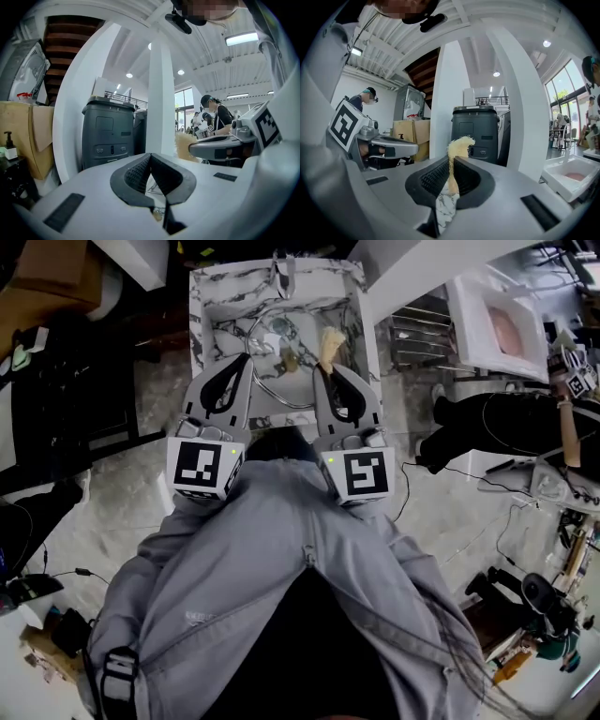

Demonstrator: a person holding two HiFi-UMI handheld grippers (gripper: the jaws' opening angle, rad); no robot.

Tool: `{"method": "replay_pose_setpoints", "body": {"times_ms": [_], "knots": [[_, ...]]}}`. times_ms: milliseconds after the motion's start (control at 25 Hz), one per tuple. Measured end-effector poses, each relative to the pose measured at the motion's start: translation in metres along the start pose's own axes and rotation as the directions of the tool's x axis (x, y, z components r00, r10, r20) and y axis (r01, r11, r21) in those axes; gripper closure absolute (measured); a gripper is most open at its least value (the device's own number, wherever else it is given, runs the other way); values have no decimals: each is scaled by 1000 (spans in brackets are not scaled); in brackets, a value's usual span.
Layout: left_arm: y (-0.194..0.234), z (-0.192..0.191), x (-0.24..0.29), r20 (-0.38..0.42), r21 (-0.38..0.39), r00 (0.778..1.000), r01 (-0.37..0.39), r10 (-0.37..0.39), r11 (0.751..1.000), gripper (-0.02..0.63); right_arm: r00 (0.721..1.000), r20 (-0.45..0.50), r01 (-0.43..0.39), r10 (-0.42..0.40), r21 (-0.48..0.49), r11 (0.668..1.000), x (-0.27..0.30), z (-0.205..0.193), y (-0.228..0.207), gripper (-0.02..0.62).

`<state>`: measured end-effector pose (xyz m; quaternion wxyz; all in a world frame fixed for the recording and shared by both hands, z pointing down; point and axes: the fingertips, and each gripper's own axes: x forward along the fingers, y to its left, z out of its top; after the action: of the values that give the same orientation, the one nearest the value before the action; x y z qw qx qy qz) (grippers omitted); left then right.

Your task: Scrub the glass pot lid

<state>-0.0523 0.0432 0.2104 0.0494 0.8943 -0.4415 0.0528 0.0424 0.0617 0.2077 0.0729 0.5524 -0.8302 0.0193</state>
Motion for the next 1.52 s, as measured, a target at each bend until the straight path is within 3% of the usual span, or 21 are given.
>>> {"method": "replay_pose_setpoints", "body": {"times_ms": [400, 720, 1520], "knots": [[8, 5, 21, -28, -17, 999, -41, 40, 999, 591, 994, -62, -90, 89, -20, 996, 28, 0, -8, 551], [22, -22, 39, -91, -35, 993, -72, 69, 997, 591, 981, -126, -150, 147, -14, 989, 56, -25, -12, 551], [52, -164, 75, -292, -57, 950, -137, 114, 989, 591, 935, -223, -287, 276, -18, 958, 108, -144, -7, 551]]}}
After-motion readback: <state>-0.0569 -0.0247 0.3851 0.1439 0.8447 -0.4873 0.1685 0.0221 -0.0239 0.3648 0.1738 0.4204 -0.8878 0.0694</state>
